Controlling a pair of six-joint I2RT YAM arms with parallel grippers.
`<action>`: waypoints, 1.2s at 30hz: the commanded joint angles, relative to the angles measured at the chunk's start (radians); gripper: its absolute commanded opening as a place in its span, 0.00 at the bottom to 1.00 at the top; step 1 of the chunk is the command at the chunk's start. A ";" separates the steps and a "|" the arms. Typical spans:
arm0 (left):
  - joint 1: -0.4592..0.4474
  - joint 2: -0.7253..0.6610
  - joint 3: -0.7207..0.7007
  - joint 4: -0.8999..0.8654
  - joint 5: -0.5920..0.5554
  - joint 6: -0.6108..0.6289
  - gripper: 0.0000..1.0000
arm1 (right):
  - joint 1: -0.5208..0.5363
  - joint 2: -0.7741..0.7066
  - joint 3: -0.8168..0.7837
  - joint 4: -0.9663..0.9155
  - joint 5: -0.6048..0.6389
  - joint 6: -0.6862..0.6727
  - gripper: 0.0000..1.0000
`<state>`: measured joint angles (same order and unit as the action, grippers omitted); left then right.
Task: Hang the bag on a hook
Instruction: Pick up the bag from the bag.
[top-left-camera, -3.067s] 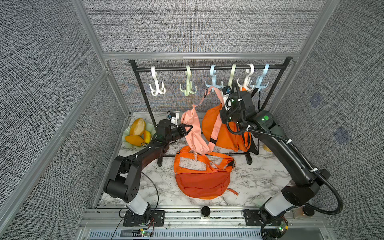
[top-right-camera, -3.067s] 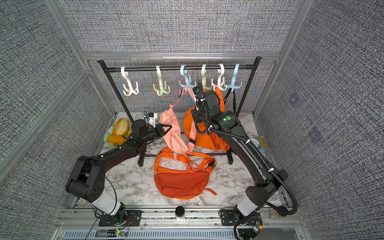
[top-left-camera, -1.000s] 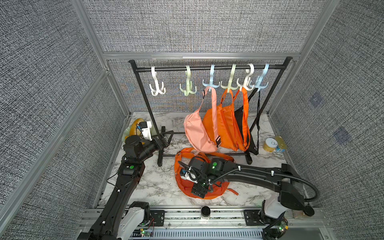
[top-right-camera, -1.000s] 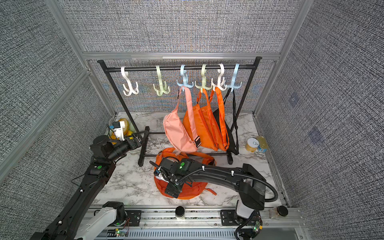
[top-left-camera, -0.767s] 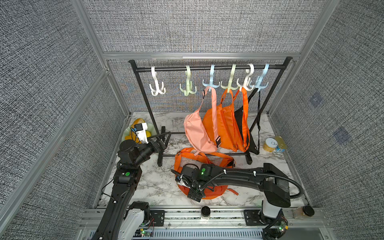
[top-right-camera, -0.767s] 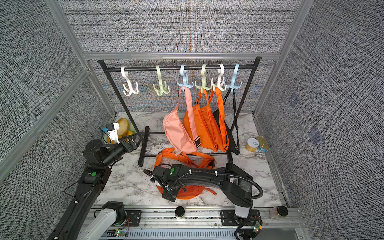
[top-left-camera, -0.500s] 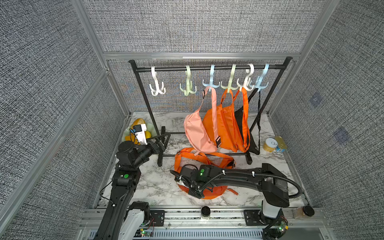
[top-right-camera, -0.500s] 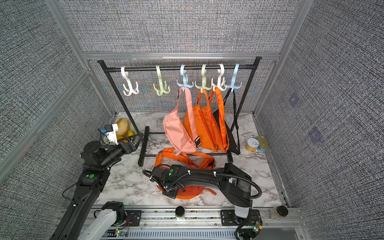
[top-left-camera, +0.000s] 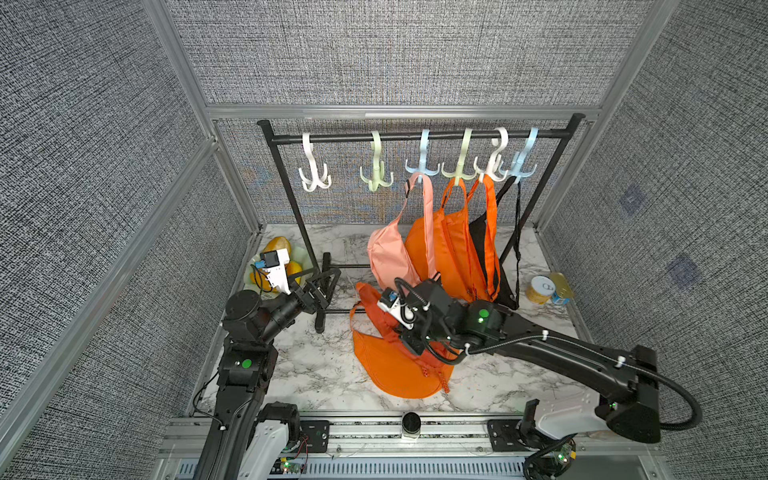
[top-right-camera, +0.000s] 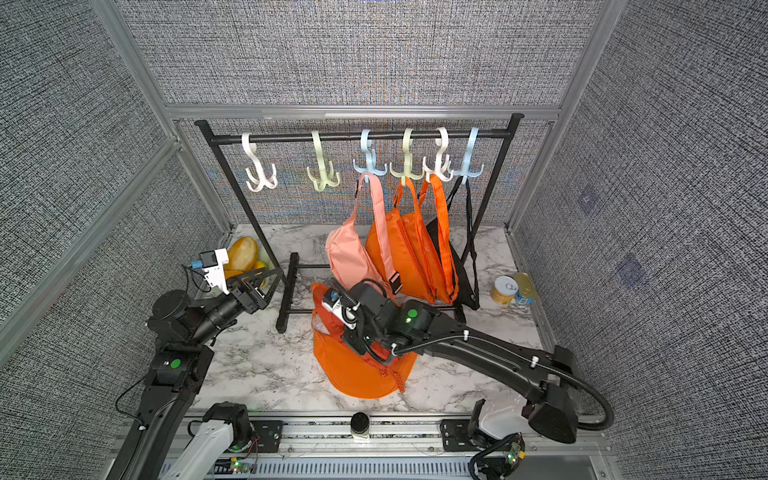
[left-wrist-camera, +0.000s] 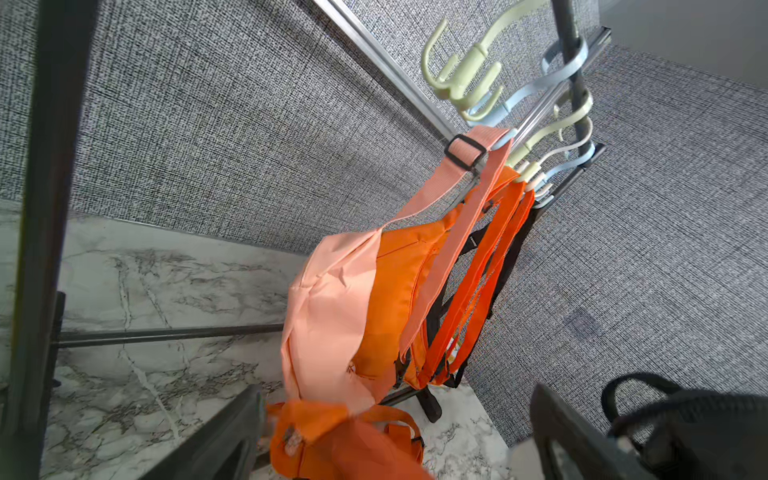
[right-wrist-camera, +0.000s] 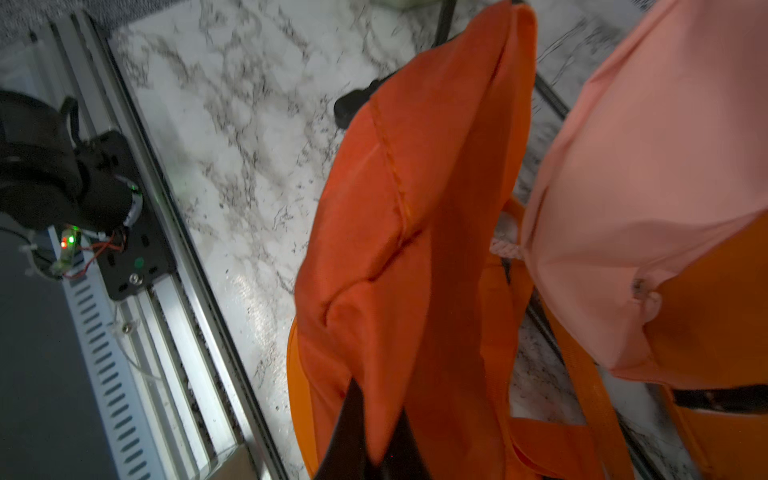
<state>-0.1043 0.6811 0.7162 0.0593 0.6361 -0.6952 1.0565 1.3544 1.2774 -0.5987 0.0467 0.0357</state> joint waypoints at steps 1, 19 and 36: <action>-0.015 0.005 0.007 0.040 0.050 0.001 0.99 | -0.040 -0.068 -0.021 0.159 -0.025 0.047 0.00; -0.499 0.183 0.149 0.051 -0.222 0.194 0.99 | -0.189 -0.141 0.166 0.284 -0.064 0.125 0.00; -0.612 0.331 0.219 0.043 -0.313 0.270 0.99 | -0.185 -0.089 0.132 0.461 -0.086 0.212 0.00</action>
<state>-0.7124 0.9947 0.9173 0.0879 0.3428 -0.4522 0.8654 1.2594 1.4258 -0.2295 -0.0380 0.2008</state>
